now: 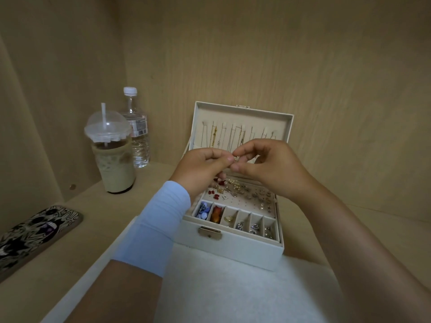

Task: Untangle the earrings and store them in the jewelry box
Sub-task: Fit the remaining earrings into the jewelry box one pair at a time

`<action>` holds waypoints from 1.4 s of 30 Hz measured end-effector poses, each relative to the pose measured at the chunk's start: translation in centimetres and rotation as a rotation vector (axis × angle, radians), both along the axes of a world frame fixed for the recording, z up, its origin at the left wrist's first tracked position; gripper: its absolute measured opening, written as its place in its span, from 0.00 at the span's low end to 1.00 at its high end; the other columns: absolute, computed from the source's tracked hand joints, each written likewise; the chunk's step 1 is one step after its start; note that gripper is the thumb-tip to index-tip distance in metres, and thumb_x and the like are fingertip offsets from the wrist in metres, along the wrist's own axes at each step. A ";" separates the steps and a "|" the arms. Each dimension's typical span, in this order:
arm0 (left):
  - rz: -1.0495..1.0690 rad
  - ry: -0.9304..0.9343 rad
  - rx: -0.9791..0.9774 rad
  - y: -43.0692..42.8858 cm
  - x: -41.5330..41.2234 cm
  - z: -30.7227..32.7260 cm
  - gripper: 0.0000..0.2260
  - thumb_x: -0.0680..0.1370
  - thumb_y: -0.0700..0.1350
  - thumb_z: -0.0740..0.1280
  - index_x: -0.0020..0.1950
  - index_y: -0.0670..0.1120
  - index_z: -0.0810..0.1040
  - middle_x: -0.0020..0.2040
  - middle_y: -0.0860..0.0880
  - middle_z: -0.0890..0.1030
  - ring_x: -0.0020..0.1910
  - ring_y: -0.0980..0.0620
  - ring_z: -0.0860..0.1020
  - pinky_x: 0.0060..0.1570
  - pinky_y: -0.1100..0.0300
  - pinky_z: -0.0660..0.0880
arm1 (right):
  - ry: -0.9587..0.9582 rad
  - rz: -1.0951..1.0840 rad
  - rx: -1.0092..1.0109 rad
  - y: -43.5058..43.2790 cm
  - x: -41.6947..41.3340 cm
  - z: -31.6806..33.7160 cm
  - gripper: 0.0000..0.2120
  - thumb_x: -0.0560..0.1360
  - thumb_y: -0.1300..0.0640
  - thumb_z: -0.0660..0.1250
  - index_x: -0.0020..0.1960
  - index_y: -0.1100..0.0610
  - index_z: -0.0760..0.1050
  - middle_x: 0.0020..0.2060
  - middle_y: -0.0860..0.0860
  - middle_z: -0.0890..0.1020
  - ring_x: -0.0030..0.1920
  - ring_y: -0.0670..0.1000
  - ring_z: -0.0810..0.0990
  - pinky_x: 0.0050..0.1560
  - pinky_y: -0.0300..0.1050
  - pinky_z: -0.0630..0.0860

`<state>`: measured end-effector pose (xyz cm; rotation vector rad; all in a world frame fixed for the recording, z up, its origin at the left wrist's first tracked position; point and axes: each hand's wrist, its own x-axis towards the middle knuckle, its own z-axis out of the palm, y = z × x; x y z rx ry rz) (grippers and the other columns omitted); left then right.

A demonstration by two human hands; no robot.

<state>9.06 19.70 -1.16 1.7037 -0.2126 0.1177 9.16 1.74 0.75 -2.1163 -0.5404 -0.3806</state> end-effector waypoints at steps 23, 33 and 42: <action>-0.004 -0.128 0.450 1.0 0.1 -0.4 0.04 0.77 0.48 0.70 0.45 0.53 0.85 0.43 0.57 0.85 0.44 0.58 0.81 0.49 0.60 0.77 | 0.026 -0.028 -0.041 -0.6 0.4 -1.2 0.02 0.71 0.55 0.78 0.41 0.49 0.86 0.37 0.43 0.86 0.36 0.37 0.81 0.43 0.37 0.76; -0.088 -0.179 0.822 1.2 -0.2 -0.5 0.03 0.72 0.48 0.74 0.41 0.56 0.86 0.43 0.62 0.79 0.45 0.60 0.77 0.48 0.63 0.74 | 0.028 -0.074 -0.546 0.3 -0.3 -2.2 0.05 0.70 0.46 0.77 0.40 0.46 0.84 0.38 0.38 0.84 0.43 0.38 0.81 0.49 0.49 0.81; -0.094 -0.140 0.856 1.2 0.0 -0.6 0.03 0.73 0.49 0.72 0.43 0.56 0.85 0.43 0.61 0.81 0.43 0.63 0.76 0.40 0.70 0.69 | 0.127 0.037 -0.559 0.0 -0.4 -1.8 0.07 0.75 0.49 0.72 0.40 0.49 0.85 0.37 0.43 0.85 0.38 0.42 0.82 0.46 0.48 0.82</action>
